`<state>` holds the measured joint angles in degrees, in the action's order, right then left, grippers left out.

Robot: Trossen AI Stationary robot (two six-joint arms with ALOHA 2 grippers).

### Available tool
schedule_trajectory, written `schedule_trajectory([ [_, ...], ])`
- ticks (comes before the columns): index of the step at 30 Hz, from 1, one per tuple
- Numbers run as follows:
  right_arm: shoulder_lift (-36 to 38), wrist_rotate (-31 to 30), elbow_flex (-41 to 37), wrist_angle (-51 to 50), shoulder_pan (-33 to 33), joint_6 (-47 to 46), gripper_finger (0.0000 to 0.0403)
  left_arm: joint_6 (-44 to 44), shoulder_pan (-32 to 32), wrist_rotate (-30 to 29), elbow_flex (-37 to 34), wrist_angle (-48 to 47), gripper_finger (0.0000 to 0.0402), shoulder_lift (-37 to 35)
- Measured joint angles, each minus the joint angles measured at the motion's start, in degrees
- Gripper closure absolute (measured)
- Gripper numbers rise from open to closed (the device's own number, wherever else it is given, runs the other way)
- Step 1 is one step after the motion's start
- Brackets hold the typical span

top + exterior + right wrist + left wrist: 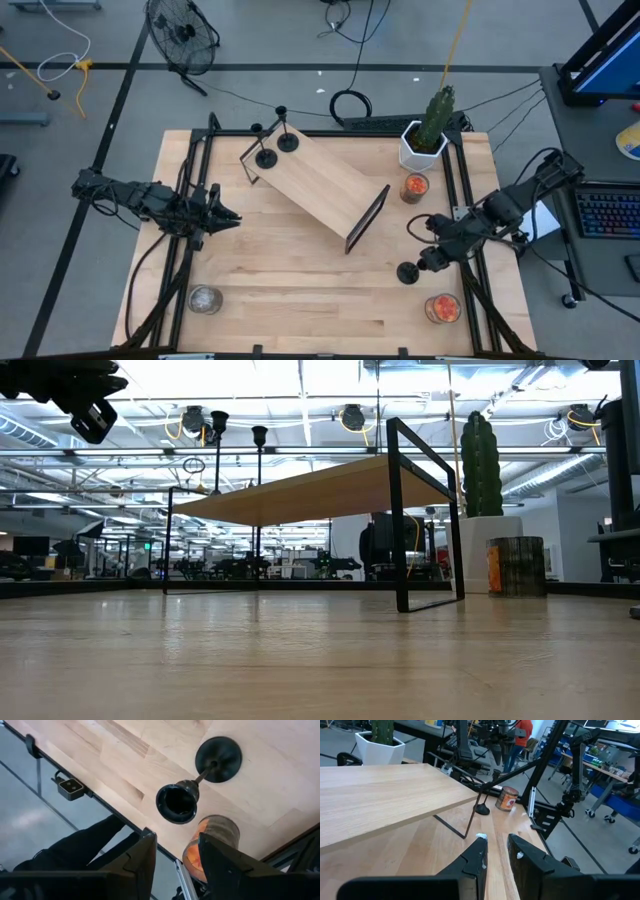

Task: Pick & Place candle stick holders
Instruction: Put the black candle holder on the shelf

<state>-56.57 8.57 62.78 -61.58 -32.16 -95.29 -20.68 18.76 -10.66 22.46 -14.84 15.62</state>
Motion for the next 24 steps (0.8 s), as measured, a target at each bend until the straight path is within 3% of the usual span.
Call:
schedule_trajectory([
  [19, -2.74, -2.63, -0.14, -0.57, 0.35, 2.01, 0.0261, 0.54, 0.01, 0.06, 0.0, -0.08, 0.0321, 0.0],
  [24, -2.8, -2.45, -3.29, 0.84, 0.37, 1.56, 0.0261, 0.93, 0.0, 0.07, 0.0, -0.11, 0.0321, 0.0],
])
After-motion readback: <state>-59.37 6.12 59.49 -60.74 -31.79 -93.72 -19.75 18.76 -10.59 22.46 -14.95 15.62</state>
